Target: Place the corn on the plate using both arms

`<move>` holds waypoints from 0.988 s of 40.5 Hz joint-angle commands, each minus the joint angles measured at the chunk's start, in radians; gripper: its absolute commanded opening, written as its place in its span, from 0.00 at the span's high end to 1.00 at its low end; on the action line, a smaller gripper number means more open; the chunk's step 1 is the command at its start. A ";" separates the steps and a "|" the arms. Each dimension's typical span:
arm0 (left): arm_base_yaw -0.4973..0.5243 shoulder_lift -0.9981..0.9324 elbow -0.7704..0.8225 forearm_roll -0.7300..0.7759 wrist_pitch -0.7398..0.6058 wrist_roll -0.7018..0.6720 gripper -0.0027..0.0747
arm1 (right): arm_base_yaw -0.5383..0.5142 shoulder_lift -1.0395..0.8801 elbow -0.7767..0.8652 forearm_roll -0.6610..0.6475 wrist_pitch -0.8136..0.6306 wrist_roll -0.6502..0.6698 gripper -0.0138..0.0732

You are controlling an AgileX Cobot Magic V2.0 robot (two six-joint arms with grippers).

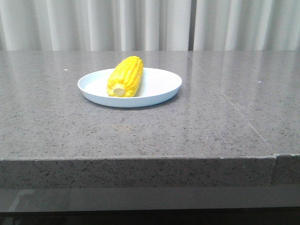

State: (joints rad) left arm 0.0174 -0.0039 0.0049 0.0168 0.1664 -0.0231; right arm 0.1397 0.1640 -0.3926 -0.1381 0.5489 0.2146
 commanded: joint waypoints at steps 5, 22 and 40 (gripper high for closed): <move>-0.001 -0.021 0.004 -0.008 -0.091 -0.001 0.99 | -0.005 0.010 -0.025 -0.021 -0.075 -0.009 0.98; -0.001 -0.021 0.004 -0.008 -0.091 -0.001 0.99 | -0.005 0.010 -0.025 -0.021 -0.075 -0.009 0.98; -0.001 -0.021 0.004 -0.008 -0.091 -0.001 0.99 | -0.071 -0.024 0.192 0.103 -0.347 -0.088 0.98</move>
State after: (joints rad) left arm 0.0174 -0.0039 0.0049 0.0168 0.1659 -0.0231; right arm 0.0983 0.1491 -0.2504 -0.0868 0.3889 0.1800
